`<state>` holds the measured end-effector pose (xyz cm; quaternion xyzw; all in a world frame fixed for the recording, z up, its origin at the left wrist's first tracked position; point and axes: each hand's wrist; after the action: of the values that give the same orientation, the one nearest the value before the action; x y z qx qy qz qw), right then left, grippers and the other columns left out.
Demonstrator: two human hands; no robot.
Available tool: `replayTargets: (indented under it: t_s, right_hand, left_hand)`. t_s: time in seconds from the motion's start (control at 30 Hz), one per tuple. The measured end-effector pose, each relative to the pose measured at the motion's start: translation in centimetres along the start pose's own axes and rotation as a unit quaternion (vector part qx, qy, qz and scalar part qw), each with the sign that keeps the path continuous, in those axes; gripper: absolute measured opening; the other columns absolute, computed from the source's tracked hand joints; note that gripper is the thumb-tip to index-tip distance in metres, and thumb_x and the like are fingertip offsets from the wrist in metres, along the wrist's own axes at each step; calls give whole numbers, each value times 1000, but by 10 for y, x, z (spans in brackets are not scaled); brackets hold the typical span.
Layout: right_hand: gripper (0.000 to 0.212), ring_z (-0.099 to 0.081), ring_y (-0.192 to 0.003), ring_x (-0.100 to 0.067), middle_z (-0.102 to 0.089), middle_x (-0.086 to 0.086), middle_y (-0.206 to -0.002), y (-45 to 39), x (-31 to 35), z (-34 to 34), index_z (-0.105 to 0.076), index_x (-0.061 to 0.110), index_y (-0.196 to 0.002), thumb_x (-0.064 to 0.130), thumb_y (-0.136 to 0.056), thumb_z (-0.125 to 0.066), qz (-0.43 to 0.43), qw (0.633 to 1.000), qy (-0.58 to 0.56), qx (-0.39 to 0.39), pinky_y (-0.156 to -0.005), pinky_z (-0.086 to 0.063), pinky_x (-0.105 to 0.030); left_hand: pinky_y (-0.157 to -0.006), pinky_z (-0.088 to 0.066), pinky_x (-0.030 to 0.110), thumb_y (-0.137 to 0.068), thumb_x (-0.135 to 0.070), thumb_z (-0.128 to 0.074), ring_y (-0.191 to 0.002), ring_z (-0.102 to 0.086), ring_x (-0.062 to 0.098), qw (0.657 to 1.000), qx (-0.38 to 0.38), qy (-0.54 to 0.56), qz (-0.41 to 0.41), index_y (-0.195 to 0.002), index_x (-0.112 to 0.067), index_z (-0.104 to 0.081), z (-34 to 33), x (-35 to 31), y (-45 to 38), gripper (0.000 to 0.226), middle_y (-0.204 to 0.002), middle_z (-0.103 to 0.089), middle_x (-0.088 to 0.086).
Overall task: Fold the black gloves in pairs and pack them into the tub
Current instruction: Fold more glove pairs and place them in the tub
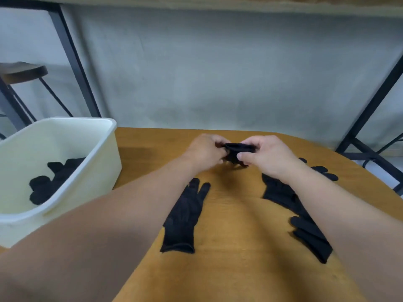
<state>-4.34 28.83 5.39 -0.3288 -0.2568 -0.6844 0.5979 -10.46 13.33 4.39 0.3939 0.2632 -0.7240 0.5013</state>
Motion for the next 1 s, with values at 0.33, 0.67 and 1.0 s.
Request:
replayTargets:
  t_s: [0.33, 0.67, 1.0]
  right_hand:
    - [13, -63, -84, -6, -72, 10, -95, 33, 57, -57, -79, 21, -92, 14, -87, -70, 231, 969, 83, 11, -78, -47, -17]
    - [24, -57, -105, 0, -61, 16, -121, 87, 35, -115, -72, 26, -116, 26, -96, -59, 237, 945, 178, 141, -90, -43, -12]
    - [26, -44, -88, 10, -57, 24, -119, 103, 19, -131, -69, 33, -118, 36, -97, -55, 193, 948, 208, 141, -79, -37, -7]
  left_hand:
    - [-81, -55, 44, -99, -22, -51, -79, -67, 33, 865, 6, 452, 215, -111, -6, -47, 69, 42, 35, 20, -105, -65, 25]
    - [-70, -50, 23, -85, -9, -71, -88, -62, 13, 967, -82, 136, 201, -117, -20, -60, 59, 106, 77, 36, -101, -67, -2]
    - [-75, -43, 16, -90, -11, -65, -96, -58, 9, 992, -85, -17, 87, -115, -25, -62, 52, 125, 86, 28, -114, -62, -8]
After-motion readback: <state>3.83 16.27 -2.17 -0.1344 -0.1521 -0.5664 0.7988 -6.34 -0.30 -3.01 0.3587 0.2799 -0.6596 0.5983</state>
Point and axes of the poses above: each hand's wrist, its own y-axis away from the middle knuckle, its own z-axis out of the back of the hand, x = y × z
